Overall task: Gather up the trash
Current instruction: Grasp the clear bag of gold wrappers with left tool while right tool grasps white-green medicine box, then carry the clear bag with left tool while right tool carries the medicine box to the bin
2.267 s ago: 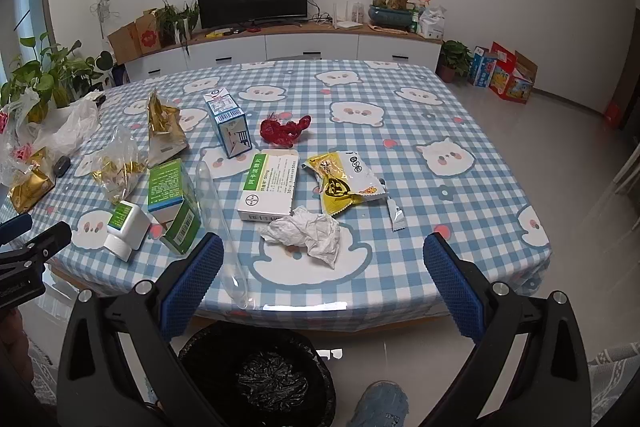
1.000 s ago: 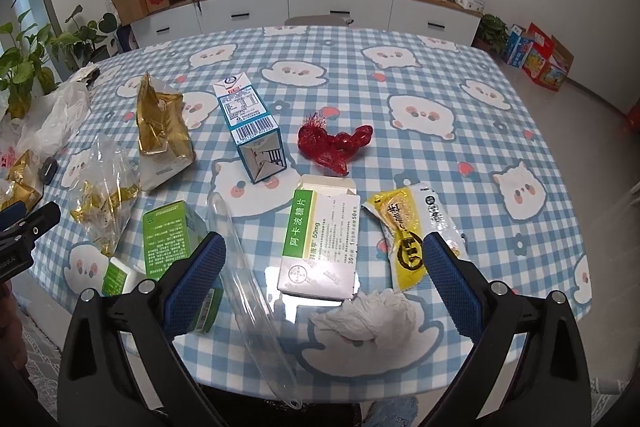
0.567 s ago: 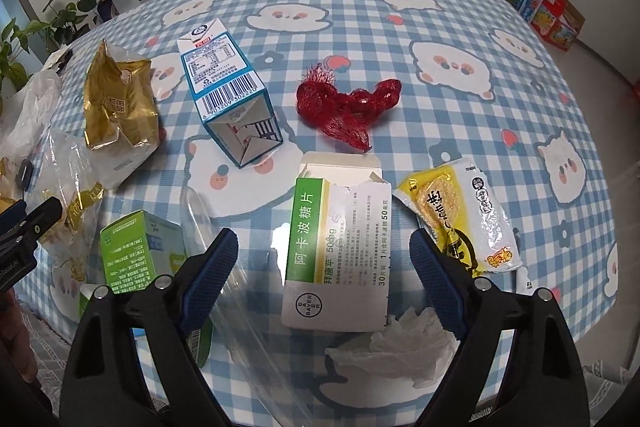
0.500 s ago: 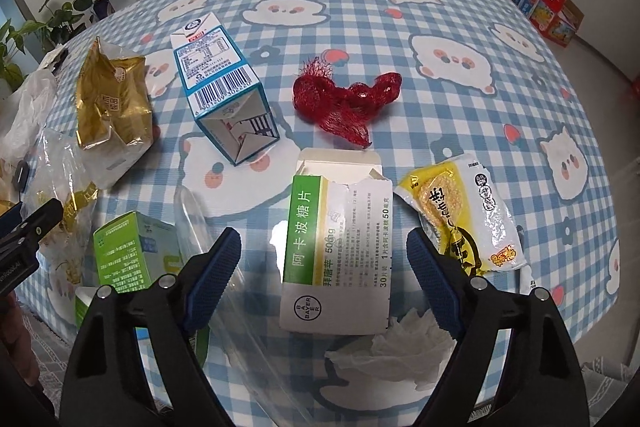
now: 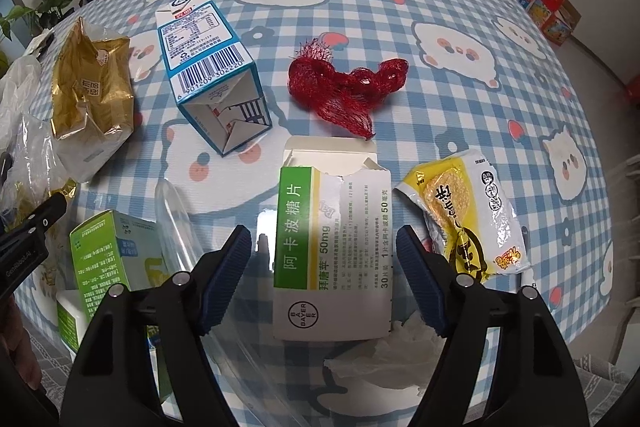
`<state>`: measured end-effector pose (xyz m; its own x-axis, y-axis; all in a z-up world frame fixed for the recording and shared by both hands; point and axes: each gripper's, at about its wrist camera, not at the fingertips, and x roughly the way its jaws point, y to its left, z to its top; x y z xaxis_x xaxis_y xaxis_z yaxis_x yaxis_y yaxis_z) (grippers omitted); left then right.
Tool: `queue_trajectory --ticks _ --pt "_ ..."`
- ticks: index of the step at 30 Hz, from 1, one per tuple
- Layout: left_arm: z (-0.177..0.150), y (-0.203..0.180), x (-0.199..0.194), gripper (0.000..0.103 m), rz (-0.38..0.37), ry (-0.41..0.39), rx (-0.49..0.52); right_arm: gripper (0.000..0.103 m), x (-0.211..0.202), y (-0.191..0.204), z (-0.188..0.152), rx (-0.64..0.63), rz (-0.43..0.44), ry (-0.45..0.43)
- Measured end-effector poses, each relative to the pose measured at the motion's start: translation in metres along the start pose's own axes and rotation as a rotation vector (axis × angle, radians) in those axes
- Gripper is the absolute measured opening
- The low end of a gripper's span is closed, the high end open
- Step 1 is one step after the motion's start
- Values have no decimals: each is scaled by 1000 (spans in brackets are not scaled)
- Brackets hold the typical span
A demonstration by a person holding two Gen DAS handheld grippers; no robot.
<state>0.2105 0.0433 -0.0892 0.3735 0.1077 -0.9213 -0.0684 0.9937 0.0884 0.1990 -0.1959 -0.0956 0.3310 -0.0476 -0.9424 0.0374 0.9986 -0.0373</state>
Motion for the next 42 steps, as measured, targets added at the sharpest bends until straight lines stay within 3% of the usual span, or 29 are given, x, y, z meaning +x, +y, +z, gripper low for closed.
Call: queue_trajectory --ticks 4,7,12,19,30,42 --pt "0 -3 1 65 7 2 14 72 6 -1 -2 6 -4 17" --pt "-2 -4 -1 58 6 -7 23 60 9 -2 -2 20 -6 23" --pt "-4 -1 -4 46 -3 -18 13 58 8 -4 -1 36 8 8" --pt "-9 -3 -17 38 0 -43 36 58 -14 -7 2 43 16 -43" --pt "-37 6 -95 36 -50 -140 -12 58 -88 -13 -20 42 57 -147" --pt "-115 5 -197 36 -95 -222 -13 58 -179 -30 -107 39 88 -252"
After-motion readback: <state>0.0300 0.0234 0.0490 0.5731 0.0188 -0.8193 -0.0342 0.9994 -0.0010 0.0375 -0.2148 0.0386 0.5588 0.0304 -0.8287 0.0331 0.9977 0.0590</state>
